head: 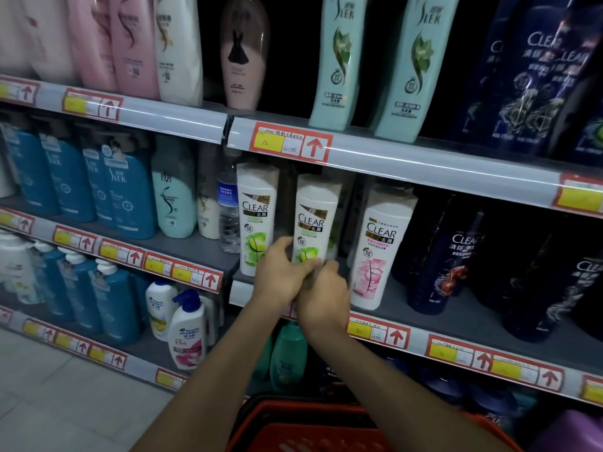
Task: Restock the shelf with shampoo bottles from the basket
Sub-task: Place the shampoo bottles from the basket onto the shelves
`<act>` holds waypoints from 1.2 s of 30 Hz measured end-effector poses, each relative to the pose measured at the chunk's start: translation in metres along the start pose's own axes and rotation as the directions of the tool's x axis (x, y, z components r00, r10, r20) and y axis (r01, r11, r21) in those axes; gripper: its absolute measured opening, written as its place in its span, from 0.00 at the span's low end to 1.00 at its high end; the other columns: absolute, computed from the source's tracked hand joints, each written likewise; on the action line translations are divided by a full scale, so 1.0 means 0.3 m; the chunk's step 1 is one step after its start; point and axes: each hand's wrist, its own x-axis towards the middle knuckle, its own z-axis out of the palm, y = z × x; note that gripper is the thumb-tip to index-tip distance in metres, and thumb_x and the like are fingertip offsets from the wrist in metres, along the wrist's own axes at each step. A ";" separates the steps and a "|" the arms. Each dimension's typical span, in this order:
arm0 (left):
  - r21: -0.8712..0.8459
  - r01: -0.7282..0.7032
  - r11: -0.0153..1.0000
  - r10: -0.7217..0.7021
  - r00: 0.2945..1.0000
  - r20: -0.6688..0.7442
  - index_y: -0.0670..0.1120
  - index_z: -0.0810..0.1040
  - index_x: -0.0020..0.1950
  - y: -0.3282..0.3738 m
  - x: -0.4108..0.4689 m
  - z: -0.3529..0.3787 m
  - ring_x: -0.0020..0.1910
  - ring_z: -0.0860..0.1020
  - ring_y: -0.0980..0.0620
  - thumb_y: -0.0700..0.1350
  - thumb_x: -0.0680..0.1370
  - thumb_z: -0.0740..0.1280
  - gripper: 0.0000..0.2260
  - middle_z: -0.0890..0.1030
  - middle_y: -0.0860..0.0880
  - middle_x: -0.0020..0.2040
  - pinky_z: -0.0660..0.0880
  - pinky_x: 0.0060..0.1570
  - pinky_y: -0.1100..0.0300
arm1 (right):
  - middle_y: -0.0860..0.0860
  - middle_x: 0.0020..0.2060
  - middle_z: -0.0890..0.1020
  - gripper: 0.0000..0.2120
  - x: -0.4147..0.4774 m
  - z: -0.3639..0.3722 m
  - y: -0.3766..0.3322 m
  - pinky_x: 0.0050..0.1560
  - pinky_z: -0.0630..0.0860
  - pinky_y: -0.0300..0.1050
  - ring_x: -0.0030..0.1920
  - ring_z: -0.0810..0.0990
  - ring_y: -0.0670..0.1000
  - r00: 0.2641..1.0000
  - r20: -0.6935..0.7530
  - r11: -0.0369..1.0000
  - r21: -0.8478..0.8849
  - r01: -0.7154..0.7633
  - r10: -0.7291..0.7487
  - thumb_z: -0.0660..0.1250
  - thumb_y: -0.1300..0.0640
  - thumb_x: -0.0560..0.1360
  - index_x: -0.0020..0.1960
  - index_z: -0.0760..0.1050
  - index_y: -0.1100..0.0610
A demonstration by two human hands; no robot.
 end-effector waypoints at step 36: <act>-0.214 0.315 0.925 -0.243 0.920 0.307 0.48 0.69 0.77 -0.018 0.064 0.022 0.66 0.78 0.42 0.22 0.77 0.55 0.33 0.74 0.42 0.72 0.77 0.63 0.48 | 0.56 0.59 0.82 0.25 0.105 0.038 0.012 0.64 0.77 0.51 0.61 0.80 0.56 0.989 0.013 0.876 0.463 -0.136 0.147 0.63 0.73 0.73 0.67 0.74 0.57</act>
